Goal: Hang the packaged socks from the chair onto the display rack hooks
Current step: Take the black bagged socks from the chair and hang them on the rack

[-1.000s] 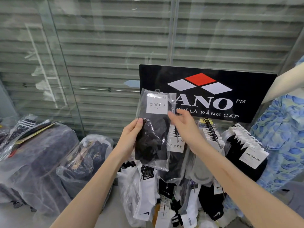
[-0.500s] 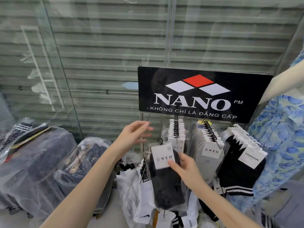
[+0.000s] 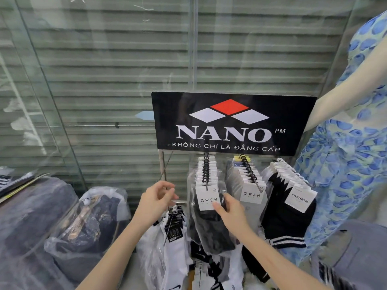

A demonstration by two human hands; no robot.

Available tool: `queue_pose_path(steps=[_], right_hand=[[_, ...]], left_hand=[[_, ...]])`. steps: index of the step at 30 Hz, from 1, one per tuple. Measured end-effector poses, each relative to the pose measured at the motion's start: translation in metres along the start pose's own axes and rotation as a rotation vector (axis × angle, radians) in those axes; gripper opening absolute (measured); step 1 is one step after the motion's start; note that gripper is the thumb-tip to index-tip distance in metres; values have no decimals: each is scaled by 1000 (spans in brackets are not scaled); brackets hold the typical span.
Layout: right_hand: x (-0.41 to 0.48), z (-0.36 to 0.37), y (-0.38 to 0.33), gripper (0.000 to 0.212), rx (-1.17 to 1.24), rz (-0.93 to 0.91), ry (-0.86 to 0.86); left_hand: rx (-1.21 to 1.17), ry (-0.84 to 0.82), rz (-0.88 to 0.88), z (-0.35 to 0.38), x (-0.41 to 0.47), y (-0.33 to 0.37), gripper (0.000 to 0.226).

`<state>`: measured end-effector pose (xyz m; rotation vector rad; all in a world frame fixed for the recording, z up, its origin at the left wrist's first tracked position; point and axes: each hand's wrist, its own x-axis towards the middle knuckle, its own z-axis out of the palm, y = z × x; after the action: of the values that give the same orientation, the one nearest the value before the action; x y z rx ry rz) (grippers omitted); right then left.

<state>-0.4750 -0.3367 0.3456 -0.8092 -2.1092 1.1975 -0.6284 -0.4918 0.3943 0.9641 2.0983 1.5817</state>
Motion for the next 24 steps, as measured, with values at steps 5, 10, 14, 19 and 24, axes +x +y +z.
queue_pose_path(steps=[5, 10, 14, 19, 24], right_hand=[[1, 3, -1, 31, -112, 30, 12], [5, 1, -2, 37, -195, 162, -124], [2, -10, -7, 51, -231, 238, -294], [-19, -46, -11, 59, -110, 245, -366], [-68, -141, 31, 45, 77, 346, -291]], left_hand=[[174, -158, -42, 19, -10, -21, 9], [330, -460, -104, 49, -15, -24, 6], [487, -662, -154, 85, -15, -11, 7], [545, -789, -202, 142, -18, -3, 8], [542, -892, -155, 241, -44, 3, 4]])
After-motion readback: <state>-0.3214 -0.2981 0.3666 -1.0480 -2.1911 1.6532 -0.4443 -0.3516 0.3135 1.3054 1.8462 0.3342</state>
